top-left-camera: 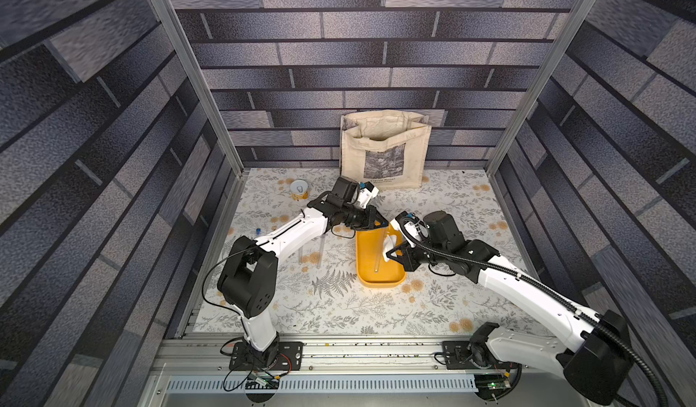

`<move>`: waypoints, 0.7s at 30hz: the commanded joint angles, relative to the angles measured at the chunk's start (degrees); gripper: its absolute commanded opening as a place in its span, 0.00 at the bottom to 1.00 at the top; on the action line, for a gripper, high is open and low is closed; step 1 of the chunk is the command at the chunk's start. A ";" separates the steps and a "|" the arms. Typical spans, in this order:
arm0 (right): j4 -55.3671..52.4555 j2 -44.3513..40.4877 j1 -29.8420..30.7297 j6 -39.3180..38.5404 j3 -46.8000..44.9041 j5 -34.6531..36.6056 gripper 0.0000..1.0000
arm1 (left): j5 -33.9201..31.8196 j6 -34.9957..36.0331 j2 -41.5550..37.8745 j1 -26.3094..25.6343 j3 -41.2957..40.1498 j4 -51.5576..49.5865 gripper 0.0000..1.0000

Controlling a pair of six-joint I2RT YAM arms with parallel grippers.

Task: Wipe the exteriors of test tubes
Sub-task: Wipe the dirt from the test tube.

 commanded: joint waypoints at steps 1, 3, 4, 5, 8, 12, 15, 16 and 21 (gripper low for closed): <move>-1.95 -1.91 2.54 1.20 -2.53 -2.70 0.00 | -0.85 1.39 -0.70 0.10 0.05 -1.09 0.18; -1.47 -3.14 4.33 1.79 -3.83 -2.68 0.00 | -0.84 1.33 -0.52 0.18 0.14 -1.22 0.18; -1.19 -3.61 4.71 2.38 -4.21 -2.84 0.00 | -0.86 1.34 -0.51 0.10 0.26 -1.24 0.18; -1.21 -3.84 5.00 2.77 -4.51 -2.83 0.00 | -0.85 1.32 -0.44 0.16 0.32 -1.35 0.18; -1.56 -3.95 5.23 2.51 -4.93 -2.94 0.00 | -0.90 1.30 -0.38 0.15 0.33 -1.21 0.18; -1.94 -2.20 5.32 1.50 -3.87 -2.19 0.00 | -0.74 1.16 -0.21 0.02 0.40 -1.18 0.18; -1.82 0.37 5.23 0.87 -2.27 -1.47 0.00 | -0.61 1.20 -0.36 -0.07 0.49 -1.22 0.18; -1.86 1.21 5.15 0.47 -1.55 -1.00 0.00 | -0.62 1.14 -0.39 -0.06 0.51 -1.27 0.18; -1.60 3.67 3.97 -0.95 1.20 -0.33 0.00 | -0.57 1.30 -0.56 -0.07 0.40 -1.60 0.18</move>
